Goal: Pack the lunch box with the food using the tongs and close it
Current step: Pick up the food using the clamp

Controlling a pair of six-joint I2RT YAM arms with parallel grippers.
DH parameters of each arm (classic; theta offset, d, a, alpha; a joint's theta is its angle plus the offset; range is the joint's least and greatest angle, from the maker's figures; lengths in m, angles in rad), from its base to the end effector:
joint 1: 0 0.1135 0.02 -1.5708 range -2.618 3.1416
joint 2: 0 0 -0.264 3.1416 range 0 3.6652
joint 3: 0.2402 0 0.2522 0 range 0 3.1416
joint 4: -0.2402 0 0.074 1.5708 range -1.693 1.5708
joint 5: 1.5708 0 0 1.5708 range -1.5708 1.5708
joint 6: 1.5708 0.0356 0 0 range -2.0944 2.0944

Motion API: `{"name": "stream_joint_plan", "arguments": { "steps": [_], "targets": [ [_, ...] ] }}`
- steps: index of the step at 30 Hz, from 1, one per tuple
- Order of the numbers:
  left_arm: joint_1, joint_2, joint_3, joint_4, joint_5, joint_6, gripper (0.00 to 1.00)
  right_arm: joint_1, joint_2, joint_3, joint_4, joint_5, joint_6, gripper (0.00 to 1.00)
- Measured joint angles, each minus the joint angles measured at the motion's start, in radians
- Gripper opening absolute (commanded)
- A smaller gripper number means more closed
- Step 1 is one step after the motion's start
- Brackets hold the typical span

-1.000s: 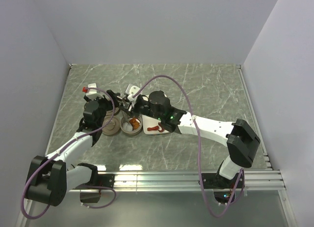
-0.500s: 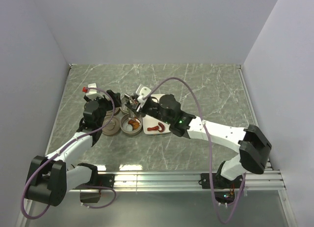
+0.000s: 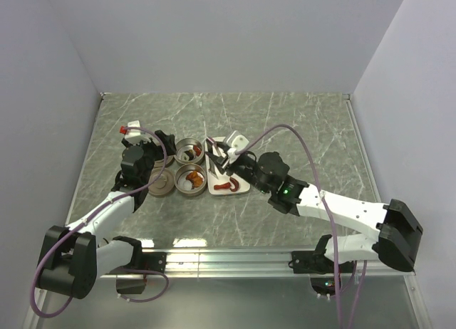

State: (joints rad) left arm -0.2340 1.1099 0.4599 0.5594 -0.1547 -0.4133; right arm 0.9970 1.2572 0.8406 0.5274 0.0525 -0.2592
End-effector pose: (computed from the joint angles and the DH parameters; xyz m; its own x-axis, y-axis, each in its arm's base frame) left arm 0.2373 -0.0509 0.2396 -0.1127 -0.3811 -0.9176 0.0378 0.9212 -0.3872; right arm 0.1621 0.2473 0.3325 0.2657 -0.0604 -0.9622 -0.7679 0.5901 -0.2491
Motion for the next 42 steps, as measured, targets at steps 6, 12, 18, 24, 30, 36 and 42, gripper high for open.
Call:
{"name": "stream_joint_plan", "arguments": {
  "steps": [6, 12, 18, 24, 30, 36, 42],
  "targets": [
    [0.001, 0.0, 0.0, 0.0, 0.0, 0.0, 1.0, 0.0, -0.049, -0.059, 0.003, 0.01, 0.007, 0.46],
    [0.002, 0.0, 0.0, 0.0, 0.0, 0.0, 1.0, -0.003, -0.05, -0.099, -0.003, -0.015, 0.024, 0.45],
    [0.002, 0.0, 0.0, 0.0, 0.0, 0.0, 0.99, -0.013, -0.043, -0.11, -0.005, -0.039, 0.035, 0.45],
    [0.002, 0.0, 0.0, 0.0, 0.0, 0.0, 0.99, -0.021, -0.013, -0.11, -0.006, -0.061, 0.042, 0.45],
    [0.002, 0.0, 0.0, 0.0, 0.0, 0.0, 0.99, -0.038, 0.026, -0.11, -0.016, -0.076, 0.053, 0.45],
    [0.002, 0.0, 0.0, 0.0, 0.0, 0.0, 0.99, -0.06, 0.041, -0.11, -0.018, -0.088, 0.061, 0.44],
    [0.002, 0.0, 0.0, 0.0, 0.0, 0.0, 0.99, -0.079, 0.058, -0.106, -0.004, -0.092, 0.069, 0.4]
  ]
}}
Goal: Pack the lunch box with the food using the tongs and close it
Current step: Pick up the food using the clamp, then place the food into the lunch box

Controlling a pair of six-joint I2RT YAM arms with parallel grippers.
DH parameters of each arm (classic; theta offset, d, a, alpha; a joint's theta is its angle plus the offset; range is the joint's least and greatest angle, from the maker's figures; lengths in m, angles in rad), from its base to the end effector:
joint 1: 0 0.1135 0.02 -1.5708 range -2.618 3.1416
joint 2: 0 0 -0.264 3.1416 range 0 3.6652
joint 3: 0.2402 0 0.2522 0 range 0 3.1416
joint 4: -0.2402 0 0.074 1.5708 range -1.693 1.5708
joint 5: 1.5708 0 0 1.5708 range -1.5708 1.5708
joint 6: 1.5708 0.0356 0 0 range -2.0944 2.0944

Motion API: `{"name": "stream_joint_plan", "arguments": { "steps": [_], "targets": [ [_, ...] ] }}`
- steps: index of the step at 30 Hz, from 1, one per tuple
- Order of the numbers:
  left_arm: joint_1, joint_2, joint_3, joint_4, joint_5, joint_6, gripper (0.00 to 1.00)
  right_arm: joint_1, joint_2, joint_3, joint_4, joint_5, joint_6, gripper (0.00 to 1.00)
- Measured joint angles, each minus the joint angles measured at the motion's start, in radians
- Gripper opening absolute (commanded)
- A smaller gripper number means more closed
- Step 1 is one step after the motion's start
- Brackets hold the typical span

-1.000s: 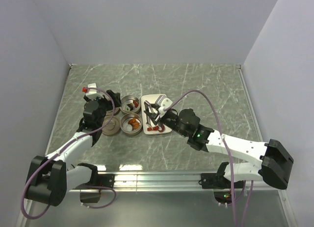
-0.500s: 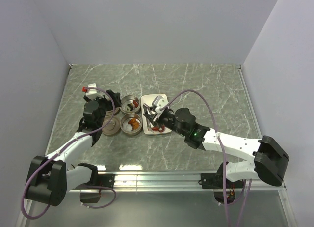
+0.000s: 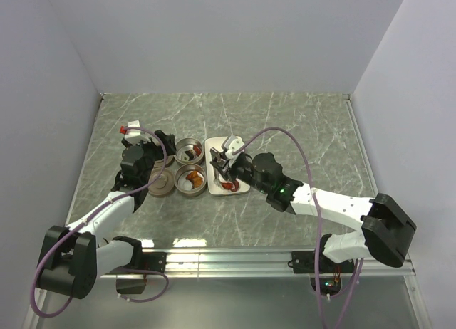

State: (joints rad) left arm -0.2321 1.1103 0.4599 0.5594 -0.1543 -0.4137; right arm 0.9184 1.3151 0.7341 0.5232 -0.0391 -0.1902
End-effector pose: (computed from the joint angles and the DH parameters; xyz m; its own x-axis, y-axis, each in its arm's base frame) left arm 0.2374 -0.0505 0.2395 -0.1125 -0.3816 -0.9175 0.0362 0.9211 -0.3875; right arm 0.1812 0.2395 0.2783 0.1202 -0.1539 -0.9808 -0.8096 0.5566 -0.1865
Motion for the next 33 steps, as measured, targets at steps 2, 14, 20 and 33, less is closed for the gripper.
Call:
{"name": "stream_joint_plan", "arguments": {
  "steps": [2, 14, 20, 33],
  "targets": [
    [0.0, 0.0, 0.0, 0.0, 0.0, 0.0, 0.99, 0.0, 0.0, 0.0, 0.0, 0.0, 0.006, 0.33],
    [0.0, 0.0, 0.0, 0.0, 0.0, 0.0, 0.99, -0.002, 0.011, 0.031, -0.042, 0.008, 0.01, 0.16],
    [0.0, 0.0, 0.0, -0.001, -0.001, 0.0, 1.0, -0.007, 0.024, 0.093, -0.072, 0.021, 0.006, 0.16],
    [0.008, 0.001, 0.0, -0.002, -0.001, -0.003, 0.99, -0.098, 0.265, 0.381, 0.013, -0.087, 0.026, 0.15]
  ]
}}
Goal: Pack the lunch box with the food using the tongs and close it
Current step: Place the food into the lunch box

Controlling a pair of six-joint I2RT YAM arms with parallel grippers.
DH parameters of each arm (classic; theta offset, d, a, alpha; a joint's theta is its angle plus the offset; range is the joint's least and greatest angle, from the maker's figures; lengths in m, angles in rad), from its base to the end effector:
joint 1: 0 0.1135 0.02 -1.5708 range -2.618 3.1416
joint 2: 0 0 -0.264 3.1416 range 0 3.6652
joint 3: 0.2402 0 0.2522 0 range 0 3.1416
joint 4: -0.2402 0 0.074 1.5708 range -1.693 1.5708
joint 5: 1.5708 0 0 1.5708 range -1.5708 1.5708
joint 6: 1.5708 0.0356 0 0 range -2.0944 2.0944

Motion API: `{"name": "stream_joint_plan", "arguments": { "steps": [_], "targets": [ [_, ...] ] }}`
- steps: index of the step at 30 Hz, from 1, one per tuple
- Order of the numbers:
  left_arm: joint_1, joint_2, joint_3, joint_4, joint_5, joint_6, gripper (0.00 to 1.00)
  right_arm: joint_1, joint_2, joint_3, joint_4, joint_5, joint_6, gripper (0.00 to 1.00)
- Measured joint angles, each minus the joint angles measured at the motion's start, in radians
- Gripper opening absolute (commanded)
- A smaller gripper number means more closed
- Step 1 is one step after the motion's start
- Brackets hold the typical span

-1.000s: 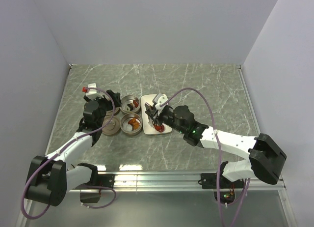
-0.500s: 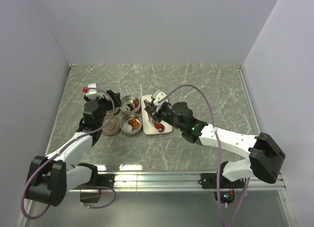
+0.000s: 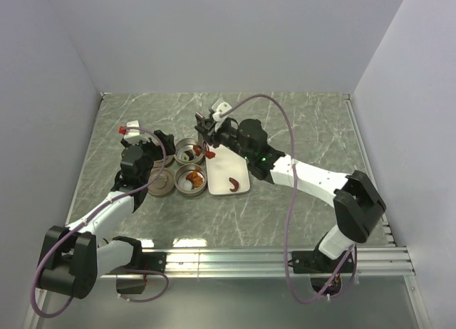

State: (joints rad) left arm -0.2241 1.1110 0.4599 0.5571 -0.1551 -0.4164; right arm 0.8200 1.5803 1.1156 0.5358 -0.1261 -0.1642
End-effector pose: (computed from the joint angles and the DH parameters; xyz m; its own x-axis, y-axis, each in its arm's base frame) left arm 0.2379 -0.0486 0.2391 -0.1119 -0.3844 -0.9164 0.0267 0.9207 -0.3894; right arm 0.2542 0.2790 0.3291 0.1804 -0.0444 -0.9826 -0.7921 0.5857 -0.1719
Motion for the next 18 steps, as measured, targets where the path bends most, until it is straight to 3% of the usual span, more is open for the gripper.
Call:
{"name": "stream_joint_plan", "arguments": {
  "steps": [18],
  "targets": [
    [0.008, 0.006, 0.0, 0.002, 0.0, -0.001, 0.99, -0.018, 0.278, 0.298, -0.005, -0.115, 0.014, 0.16]
  ]
}}
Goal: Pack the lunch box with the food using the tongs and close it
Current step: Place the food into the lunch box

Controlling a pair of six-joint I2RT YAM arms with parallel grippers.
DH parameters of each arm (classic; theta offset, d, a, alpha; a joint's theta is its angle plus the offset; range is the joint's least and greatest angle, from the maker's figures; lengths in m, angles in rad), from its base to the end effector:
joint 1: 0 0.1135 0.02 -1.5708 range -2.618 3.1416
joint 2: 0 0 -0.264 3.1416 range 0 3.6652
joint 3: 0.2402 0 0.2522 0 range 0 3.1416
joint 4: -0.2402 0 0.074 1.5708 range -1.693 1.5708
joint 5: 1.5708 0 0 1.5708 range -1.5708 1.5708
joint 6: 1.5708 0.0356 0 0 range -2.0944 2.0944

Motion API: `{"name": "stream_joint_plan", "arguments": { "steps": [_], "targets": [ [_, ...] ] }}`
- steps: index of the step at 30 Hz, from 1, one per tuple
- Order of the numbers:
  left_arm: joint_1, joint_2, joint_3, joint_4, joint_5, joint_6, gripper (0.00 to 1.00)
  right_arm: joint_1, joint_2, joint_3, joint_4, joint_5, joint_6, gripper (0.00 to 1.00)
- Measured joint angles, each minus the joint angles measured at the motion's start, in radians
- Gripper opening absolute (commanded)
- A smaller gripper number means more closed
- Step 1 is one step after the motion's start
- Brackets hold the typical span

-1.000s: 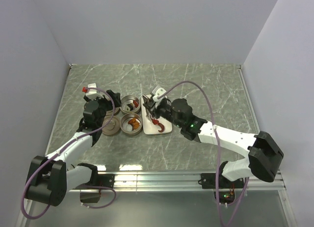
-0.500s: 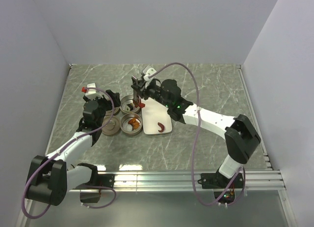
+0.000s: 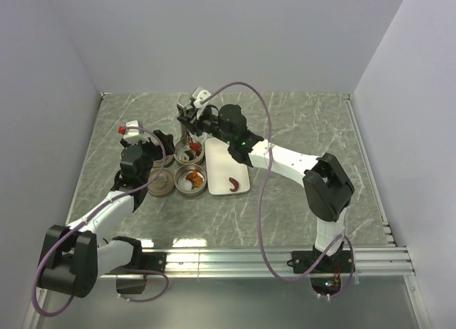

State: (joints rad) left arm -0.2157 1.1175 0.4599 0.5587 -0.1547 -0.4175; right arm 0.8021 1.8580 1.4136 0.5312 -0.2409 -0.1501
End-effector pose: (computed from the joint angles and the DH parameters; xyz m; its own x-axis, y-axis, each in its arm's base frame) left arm 0.2391 -0.0468 0.2378 -0.1132 -0.3853 -0.9158 0.0173 0.9208 -0.3896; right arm 0.3067 0.3293 0.3250 0.1887 -0.0138 -0.9819 -0.8446 0.5079 -0.1694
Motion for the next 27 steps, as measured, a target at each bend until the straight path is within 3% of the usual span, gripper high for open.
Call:
{"name": "stream_joint_plan", "arguments": {
  "steps": [8, 15, 20, 27],
  "targets": [
    [0.003, 0.008, 0.0, 0.001, 0.0, 0.0, 0.99, -0.024, 0.05, 0.047, -0.02, -0.016, -0.002, 0.2],
    [0.003, 0.011, 0.0, 0.002, 0.0, 0.0, 0.99, -0.031, 0.065, 0.073, -0.06, -0.03, -0.009, 0.39],
    [0.003, 0.011, 0.0, 0.002, 0.0, 0.0, 0.99, -0.031, 0.065, 0.079, -0.061, -0.039, -0.017, 0.46],
    [0.003, 0.011, 0.0, 0.001, 0.0, 0.0, 0.99, -0.031, 0.065, 0.079, -0.061, -0.041, -0.023, 0.46]
  ]
}}
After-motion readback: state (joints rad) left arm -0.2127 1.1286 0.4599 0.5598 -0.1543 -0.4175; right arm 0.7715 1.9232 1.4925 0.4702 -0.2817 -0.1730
